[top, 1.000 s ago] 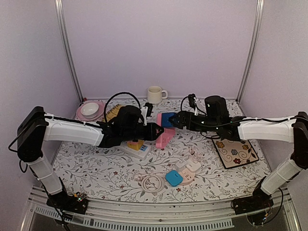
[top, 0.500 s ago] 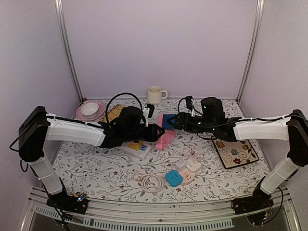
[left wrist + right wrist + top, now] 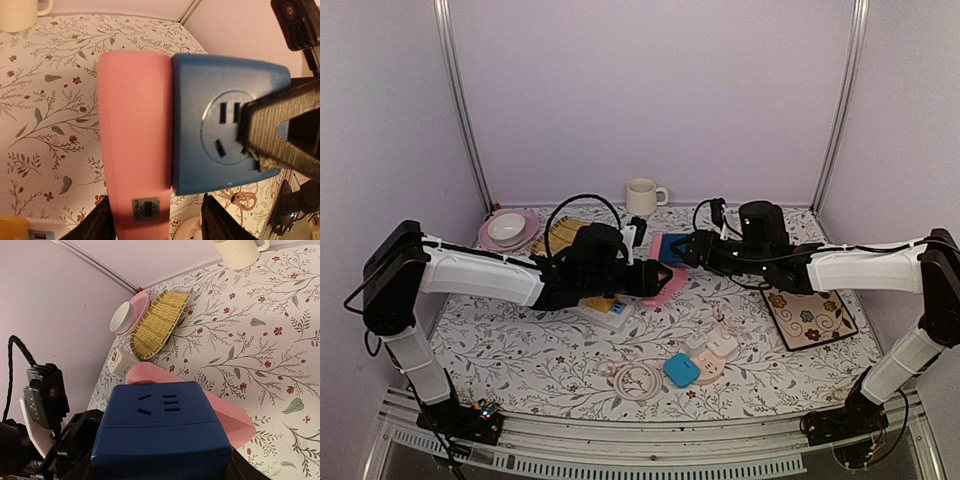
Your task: Pull the plug off the socket
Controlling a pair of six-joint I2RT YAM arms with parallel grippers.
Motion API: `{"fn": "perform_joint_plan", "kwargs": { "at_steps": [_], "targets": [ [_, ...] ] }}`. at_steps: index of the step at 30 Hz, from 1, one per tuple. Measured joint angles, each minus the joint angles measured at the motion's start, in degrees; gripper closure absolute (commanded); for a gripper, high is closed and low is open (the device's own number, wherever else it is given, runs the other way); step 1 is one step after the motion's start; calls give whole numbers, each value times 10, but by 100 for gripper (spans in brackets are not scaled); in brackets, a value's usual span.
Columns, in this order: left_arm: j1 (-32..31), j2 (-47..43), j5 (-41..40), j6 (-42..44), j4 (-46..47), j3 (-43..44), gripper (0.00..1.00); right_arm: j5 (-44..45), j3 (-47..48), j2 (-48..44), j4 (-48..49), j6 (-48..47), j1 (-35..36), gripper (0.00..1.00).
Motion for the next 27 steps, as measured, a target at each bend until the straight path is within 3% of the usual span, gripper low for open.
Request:
{"fn": "perform_joint_plan", "kwargs": {
  "at_steps": [13,21,27],
  "targets": [
    [-6,22,3,-7,-9,26,61,2,0,-40,0,-31,0,94],
    [-3,34,1,5,-27,39,99,7,-1,-41,-11,-42,0,96],
    [-2,34,-9,4,-39,45,100,10,-1,-44,-17,-49,0,96]
  ]
}}
